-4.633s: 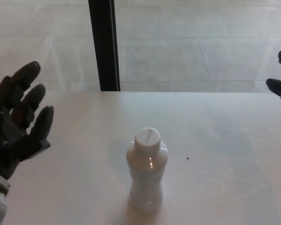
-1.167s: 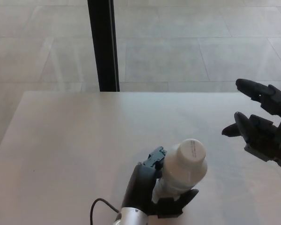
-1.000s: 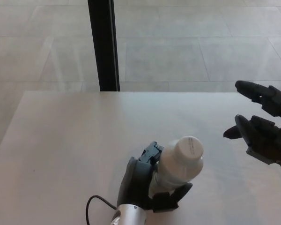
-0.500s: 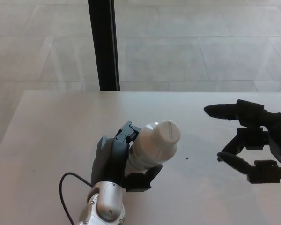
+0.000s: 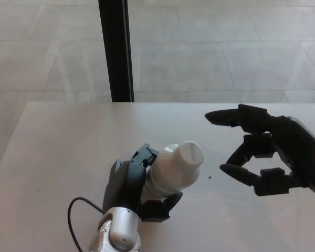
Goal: The robot uses its left hand to to lift the bottle kept on the middle of the desk and tilts it towards its right hand. It then uses its right hand to rotate its cap to open it and places the bottle and cap back on the desk
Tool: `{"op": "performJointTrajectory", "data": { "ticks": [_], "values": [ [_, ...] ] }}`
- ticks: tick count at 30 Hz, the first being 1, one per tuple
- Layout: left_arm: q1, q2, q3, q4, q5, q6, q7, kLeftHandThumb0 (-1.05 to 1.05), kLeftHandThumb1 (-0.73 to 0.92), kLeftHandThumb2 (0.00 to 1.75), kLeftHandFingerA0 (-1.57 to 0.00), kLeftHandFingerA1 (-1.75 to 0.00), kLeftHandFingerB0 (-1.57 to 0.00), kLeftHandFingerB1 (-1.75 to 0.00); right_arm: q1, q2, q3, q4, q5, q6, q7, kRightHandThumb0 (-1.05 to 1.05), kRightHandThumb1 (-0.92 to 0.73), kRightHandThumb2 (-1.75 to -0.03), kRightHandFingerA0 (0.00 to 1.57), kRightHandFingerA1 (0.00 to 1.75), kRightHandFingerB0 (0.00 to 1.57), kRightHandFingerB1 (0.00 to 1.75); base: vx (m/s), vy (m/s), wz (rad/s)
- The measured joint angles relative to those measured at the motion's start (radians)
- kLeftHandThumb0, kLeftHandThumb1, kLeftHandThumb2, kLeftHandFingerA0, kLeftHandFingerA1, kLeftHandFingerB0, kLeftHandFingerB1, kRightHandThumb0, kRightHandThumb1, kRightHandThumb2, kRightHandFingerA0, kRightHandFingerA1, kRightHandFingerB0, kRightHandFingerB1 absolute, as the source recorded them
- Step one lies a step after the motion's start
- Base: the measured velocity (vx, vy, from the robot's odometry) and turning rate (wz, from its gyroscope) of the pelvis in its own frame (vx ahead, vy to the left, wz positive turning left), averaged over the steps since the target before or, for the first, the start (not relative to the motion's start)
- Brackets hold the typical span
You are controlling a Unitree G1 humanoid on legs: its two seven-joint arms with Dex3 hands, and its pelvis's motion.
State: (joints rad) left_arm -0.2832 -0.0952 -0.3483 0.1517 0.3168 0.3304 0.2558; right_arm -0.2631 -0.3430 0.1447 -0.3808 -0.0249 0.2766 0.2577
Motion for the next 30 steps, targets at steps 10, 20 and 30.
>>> {"op": "performJointTrajectory", "data": {
  "ticks": [10,20,30],
  "values": [
    [0.001,-0.003,-0.006,0.009,0.015,-0.012,0.001,0.04,0.62,1.26,-0.78,-1.75,-0.71,-1.54,-0.035,0.077,0.031,0.078,-0.078,0.012,-0.049,-0.61,-0.54,-0.58,0.79,0.96,0.37,0.36,0.0,0.0,0.0],
    [0.004,0.004,-0.007,0.014,0.023,-0.025,0.003,-0.03,0.76,0.84,-0.68,-1.74,-0.68,-1.29,0.026,0.057,0.1,0.057,-0.14,0.025,-0.043,-0.64,-0.49,-0.56,0.71,0.98,0.34,0.35,0.0,0.0,0.0],
    [0.005,-0.003,-0.021,0.022,0.051,-0.034,0.009,-0.08,0.82,0.71,-0.7,-0.99,-0.6,-0.73,0.032,0.039,0.131,0.024,-0.179,0.029,-0.03,-0.59,-0.5,-0.56,0.78,0.92,0.37,0.34,0.0,0.0,0.0]
  ]
}}
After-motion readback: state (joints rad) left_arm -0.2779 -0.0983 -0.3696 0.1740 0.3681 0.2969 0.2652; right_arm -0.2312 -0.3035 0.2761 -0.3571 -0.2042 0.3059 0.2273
